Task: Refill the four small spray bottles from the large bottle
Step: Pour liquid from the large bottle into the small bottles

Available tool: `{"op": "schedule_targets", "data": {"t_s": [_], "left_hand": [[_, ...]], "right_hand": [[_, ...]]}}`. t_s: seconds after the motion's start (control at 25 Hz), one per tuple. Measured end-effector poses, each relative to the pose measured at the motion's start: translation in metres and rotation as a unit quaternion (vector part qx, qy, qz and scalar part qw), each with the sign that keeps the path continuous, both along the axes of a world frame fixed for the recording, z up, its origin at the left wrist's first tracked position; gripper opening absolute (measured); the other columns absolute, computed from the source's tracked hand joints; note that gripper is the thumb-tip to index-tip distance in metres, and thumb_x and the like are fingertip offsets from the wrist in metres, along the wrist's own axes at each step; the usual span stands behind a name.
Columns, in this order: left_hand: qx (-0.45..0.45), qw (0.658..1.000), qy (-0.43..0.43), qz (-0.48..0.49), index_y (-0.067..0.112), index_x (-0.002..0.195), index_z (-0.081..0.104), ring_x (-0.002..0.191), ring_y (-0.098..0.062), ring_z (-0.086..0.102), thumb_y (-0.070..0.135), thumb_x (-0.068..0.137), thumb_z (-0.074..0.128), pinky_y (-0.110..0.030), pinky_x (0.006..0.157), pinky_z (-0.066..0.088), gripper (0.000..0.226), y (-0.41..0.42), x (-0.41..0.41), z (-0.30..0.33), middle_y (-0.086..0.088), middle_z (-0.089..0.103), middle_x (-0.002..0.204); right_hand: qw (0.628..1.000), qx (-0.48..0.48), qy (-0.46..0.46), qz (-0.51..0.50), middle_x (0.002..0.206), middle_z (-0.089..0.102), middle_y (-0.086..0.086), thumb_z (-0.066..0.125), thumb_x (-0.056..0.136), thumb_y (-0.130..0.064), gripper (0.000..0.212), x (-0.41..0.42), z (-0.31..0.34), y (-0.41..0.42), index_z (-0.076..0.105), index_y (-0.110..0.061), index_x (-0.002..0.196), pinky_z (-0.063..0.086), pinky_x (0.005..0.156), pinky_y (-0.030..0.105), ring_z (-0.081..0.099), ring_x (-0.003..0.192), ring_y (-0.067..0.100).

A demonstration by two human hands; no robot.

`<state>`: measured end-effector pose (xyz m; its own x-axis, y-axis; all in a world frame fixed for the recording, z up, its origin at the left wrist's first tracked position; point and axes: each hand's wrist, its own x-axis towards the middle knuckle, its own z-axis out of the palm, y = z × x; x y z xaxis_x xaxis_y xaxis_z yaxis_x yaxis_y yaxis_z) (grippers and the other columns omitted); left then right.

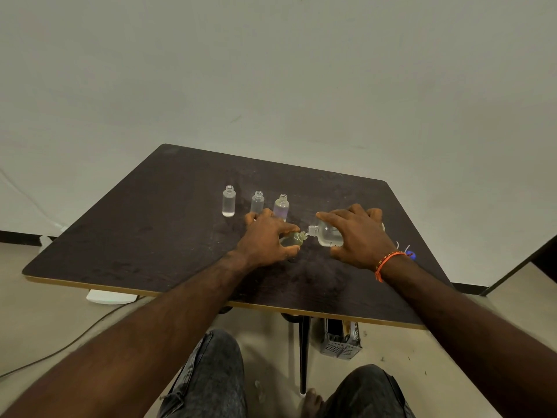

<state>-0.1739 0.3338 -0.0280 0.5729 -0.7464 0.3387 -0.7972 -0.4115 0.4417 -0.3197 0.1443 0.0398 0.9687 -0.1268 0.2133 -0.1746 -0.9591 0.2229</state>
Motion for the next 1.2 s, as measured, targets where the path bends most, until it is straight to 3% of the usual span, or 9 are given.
{"op": "schedule_targets", "data": {"t_s": [0.48, 1.2], "left_hand": [[-0.006, 1.0, -0.006, -0.006, 0.038, 0.133, 0.069, 0.116, -0.014, 0.044, 0.054, 0.087, 0.072, -0.037, 0.096, 0.018, 0.048, 0.0, 0.0, 0.0012, 0.013, 0.062, 0.106], [-0.027, 1.0, 0.009, -0.008, 0.039, 0.131, 0.07, 0.116, -0.013, 0.044, 0.054, 0.087, 0.073, -0.041, 0.1, 0.02, 0.047, -0.0037, 0.0002, -0.0029, 0.013, 0.067, 0.111]], "right_hand": [[1.0, -0.006, 0.002, 0.002, 0.148, 0.051, -0.007, 0.071, 0.078, -0.049, 0.082, 0.0003, 0.0027, -0.0007, 0.036, -0.037, 0.151, 0.028, 0.097, 0.046, 0.043, 0.128, 0.022], [1.0, 0.003, 0.001, -0.01, 0.149, 0.05, -0.006, 0.071, 0.079, -0.047, 0.081, -0.0039, 0.0036, 0.0005, 0.036, -0.035, 0.15, 0.026, 0.098, 0.046, 0.042, 0.129, 0.022]]}}
